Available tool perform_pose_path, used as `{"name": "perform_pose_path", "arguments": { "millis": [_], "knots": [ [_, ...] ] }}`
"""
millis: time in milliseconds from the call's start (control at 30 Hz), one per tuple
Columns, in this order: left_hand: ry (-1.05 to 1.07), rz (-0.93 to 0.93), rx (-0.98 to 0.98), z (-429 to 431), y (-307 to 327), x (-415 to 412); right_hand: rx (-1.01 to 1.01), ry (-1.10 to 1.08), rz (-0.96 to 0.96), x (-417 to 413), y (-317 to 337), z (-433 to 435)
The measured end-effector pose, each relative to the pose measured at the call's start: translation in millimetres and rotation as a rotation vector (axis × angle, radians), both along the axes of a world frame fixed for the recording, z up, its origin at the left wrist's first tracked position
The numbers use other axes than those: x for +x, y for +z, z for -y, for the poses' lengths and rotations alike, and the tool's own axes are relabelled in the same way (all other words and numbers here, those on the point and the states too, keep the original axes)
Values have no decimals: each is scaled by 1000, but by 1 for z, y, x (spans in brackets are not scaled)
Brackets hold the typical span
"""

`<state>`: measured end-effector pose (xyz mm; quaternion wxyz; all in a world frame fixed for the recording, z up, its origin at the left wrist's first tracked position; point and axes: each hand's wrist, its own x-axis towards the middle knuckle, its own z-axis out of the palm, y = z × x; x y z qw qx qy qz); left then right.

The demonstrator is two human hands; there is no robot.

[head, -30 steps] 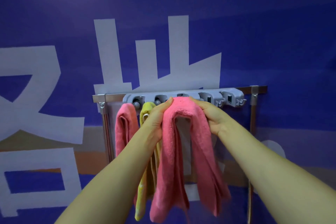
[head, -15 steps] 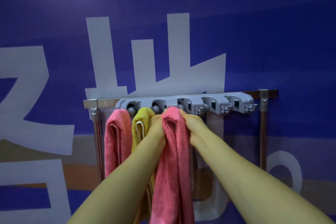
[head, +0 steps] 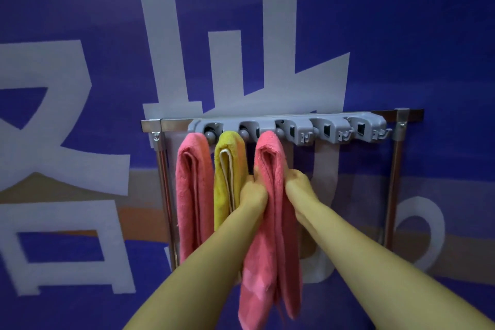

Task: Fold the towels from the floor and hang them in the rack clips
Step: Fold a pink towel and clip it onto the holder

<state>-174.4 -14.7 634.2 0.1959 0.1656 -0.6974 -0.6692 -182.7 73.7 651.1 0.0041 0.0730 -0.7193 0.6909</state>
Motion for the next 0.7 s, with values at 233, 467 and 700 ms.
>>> {"name": "perform_pose_path", "arguments": {
  "millis": [233,467,700],
  "knots": [
    [5,325,-169,-18,-83,107,292,-154,77,69,-107,-37],
    [-7,610,-125,-12,-230,184,529,-97,305,136,-254,-64],
    [-79,815,-38,-14,-369,211,665,19,505,178,-392,-64]
  ]
}}
